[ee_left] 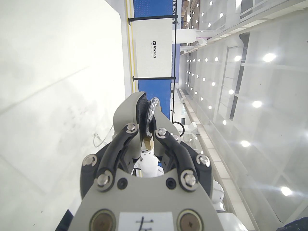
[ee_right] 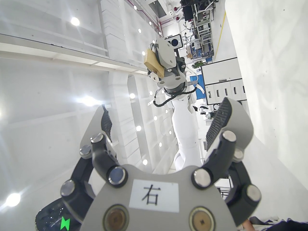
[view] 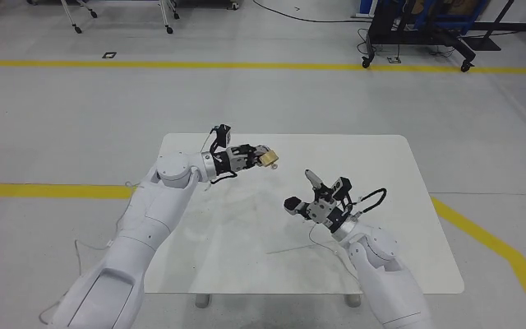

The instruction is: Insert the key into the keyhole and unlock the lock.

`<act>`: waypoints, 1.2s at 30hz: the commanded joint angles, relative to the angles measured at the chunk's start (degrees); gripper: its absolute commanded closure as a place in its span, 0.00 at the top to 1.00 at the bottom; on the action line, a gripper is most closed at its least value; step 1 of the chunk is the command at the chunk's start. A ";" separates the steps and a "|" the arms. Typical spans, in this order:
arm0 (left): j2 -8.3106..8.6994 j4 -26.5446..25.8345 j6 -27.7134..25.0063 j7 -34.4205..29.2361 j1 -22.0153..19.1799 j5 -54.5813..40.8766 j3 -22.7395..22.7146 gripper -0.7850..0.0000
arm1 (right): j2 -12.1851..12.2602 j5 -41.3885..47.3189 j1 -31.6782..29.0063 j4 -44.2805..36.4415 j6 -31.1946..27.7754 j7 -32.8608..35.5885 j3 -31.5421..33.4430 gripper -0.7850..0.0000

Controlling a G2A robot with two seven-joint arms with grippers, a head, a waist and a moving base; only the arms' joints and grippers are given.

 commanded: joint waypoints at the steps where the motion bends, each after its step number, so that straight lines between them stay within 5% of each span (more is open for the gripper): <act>1: -0.23 -1.92 -1.76 0.70 1.55 -0.92 0.36 0.00 | 0.00 2.20 0.20 -0.19 0.35 3.28 -0.56 1.00; 2: -0.33 -2.43 -3.01 1.76 1.97 -0.31 0.65 0.00 | 0.02 4.43 0.40 0.37 0.32 5.24 -0.25 0.99; 4: -0.61 -3.33 -5.10 3.50 2.37 0.76 1.37 0.00 | 0.03 7.12 0.82 1.60 -0.88 7.31 0.15 0.50; 10: -1.10 -3.83 -9.67 6.50 2.99 1.11 1.63 0.00 | -0.18 12.01 2.67 5.73 -1.40 11.27 -1.38 0.31; 23: -2.25 -2.13 -10.55 4.42 2.80 -2.71 2.42 0.00 | -1.32 15.99 8.19 14.24 -6.88 12.68 -6.48 0.34; 36: -2.71 -1.58 -10.66 4.05 2.31 -1.31 2.80 0.00 | -1.35 14.75 8.57 13.74 -10.03 10.03 -7.08 0.36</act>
